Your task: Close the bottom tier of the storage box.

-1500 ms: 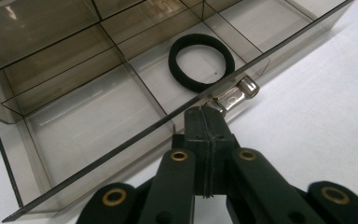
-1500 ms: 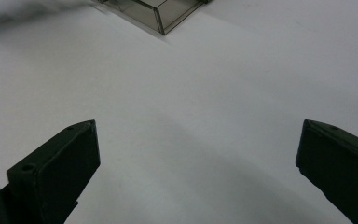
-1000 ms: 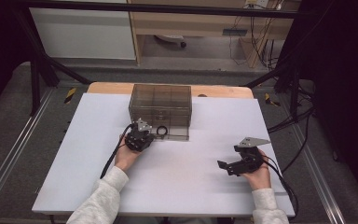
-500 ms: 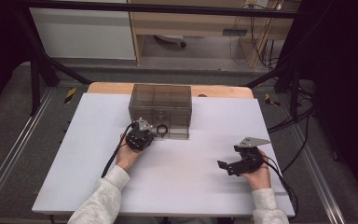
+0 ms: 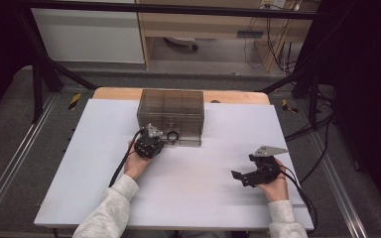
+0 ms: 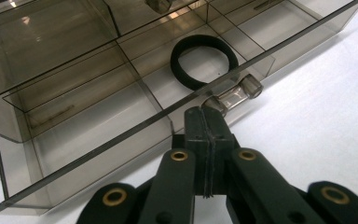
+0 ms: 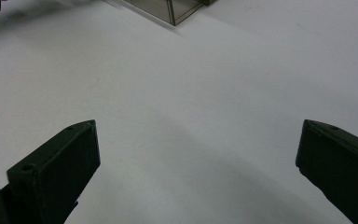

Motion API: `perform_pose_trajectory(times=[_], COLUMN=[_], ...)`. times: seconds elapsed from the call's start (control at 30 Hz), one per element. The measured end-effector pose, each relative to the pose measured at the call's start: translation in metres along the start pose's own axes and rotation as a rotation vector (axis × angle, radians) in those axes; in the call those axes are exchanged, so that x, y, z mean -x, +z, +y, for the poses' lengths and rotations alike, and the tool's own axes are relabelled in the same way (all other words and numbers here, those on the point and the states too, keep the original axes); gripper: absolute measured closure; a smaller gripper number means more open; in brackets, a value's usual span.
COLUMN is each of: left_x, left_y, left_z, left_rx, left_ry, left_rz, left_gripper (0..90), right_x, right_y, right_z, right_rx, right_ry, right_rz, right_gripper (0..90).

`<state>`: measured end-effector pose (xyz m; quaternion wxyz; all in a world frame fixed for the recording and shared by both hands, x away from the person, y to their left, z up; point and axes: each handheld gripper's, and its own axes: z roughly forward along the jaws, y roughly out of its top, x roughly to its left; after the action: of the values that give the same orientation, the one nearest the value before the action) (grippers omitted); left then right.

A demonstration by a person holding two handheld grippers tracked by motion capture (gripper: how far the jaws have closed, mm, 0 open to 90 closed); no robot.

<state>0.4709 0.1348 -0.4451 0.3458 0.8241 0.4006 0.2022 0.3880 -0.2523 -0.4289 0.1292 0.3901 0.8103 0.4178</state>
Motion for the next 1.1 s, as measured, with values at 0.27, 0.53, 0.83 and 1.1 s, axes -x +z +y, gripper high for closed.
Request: perform_pose_trajectory(times=[0.27,0.53,0.83,1.1], left_x=[-0.0012,-0.0026,-0.0046,-0.0061], left_y=[0.0016,0.0036,0.0048,0.0073], left_z=[0.001,0.0032,0.0051,0.0052], left_rx=[0.002,0.0,0.006,0.009], left_ry=[-0.002,-0.004,-0.012,-0.012], left_rz=[0.002,0.007,0.006,0.006], left_gripper=[89.6,89.6,89.5,89.6], right_x=[-0.0004,-0.0006,-0.0008,-0.0008], right_y=[0.0001,0.0002,0.0003,0.0005], right_z=[-0.0001,-0.0003,-0.0004,-0.0004], right_rx=[0.0,0.0,-0.001,-0.001], right_ry=[-0.001,-0.004,-0.003,-0.003], right_rz=[0.001,0.0,0.001,0.001], right_gripper=[0.4,0.4,0.4,0.4])
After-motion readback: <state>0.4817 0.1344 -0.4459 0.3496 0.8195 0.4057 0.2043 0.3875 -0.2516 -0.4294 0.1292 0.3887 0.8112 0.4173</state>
